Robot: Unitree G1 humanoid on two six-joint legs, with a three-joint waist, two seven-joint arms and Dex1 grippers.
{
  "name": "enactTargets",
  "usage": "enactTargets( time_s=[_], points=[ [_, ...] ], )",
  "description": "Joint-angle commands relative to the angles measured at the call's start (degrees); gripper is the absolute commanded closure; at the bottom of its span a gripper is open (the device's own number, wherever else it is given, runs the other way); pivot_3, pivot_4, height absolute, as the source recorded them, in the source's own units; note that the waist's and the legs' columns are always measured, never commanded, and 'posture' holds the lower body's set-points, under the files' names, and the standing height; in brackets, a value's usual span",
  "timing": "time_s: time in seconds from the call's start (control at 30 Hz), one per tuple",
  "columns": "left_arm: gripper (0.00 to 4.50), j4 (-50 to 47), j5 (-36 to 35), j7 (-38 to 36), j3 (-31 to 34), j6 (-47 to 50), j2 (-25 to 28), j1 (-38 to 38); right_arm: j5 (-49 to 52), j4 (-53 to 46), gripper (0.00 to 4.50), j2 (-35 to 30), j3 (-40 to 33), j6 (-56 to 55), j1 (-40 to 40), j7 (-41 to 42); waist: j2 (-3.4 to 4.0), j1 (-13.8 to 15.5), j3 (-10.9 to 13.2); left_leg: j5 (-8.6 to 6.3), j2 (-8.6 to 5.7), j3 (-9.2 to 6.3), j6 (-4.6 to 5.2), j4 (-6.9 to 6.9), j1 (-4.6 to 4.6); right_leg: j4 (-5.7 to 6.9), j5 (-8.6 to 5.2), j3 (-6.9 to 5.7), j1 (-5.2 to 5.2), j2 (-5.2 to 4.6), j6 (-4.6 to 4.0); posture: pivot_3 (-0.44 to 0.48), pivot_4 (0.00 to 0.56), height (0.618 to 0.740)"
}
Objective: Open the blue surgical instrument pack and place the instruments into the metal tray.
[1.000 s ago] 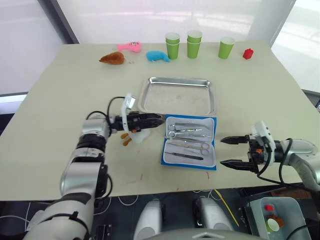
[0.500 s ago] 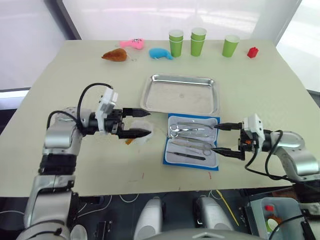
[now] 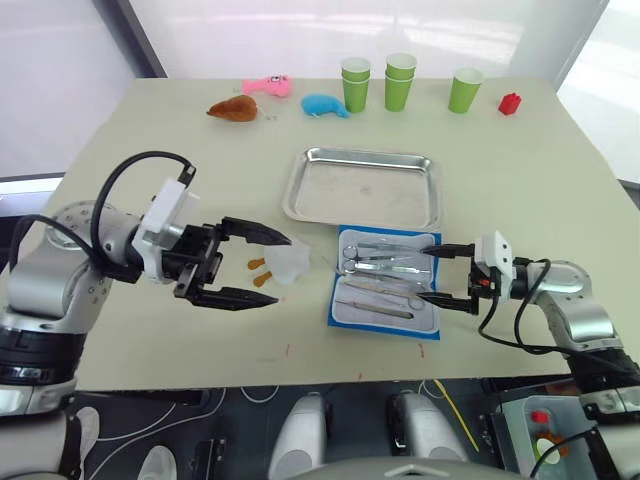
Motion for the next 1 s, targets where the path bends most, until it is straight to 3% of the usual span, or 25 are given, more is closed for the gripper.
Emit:
enactTargets(
  time_s=[0.03, 0.6, 0.77, 1.0],
  points=[
    [0.3, -1.26, -0.51, -3.01, 0.29, -0.68, 0.48, 1.03, -1.55, 2.32, 0.06, 0.57, 1.03, -3.14, -1.26, 0.59, 0.0, -0.08, 0.01, 0.0, 0.01, 0.0, 0.0, 0.0, 0.0, 0.0, 0.0, 0.01, -0.01, 0.02, 0.0, 0.0, 0.15, 0.74],
    [0.3, 2.81, 2.62, -1.12, 0.76, -1.41, -4.17, 2.62, -7.49, 14.04, 0.06, 1.18, 6.33, -1.53, -4.17, 1.48, -0.03, -0.02, -0.01, 0.0, 0.02, 0.08, 0.0, 0.02, 0.1, 0.03, 0.01, 0.08, 0.02, 0.04, -0.01, 0.0, 0.15, 0.74],
    [0.3, 8.79, 6.51, 1.64, -1.37, -3.28, -9.66, -2.95, -6.9, 14.54, 0.06, 1.96, 6.9, 0.43, -4.04, 1.8, -0.13, 0.16, -0.08, 0.0, 0.02, 0.06, 0.0, 0.04, 0.13, 0.05, 0.01, 0.06, 0.05, 0.05, -0.01, 0.0, 0.15, 0.74],
    [0.3, 19.26, 13.52, 0.07, -5.42, -7.51, -16.32, -11.54, -7.77, 19.36, 0.06, 3.53, 6.83, -3.6, -4.26, 2.15, -0.24, -0.29, -0.16, 0.0, 0.02, 0.05, 0.0, 0.04, 0.16, 0.08, 0.02, 0.09, 0.06, 0.08, -0.03, 0.0, 0.15, 0.74]
  ],
)
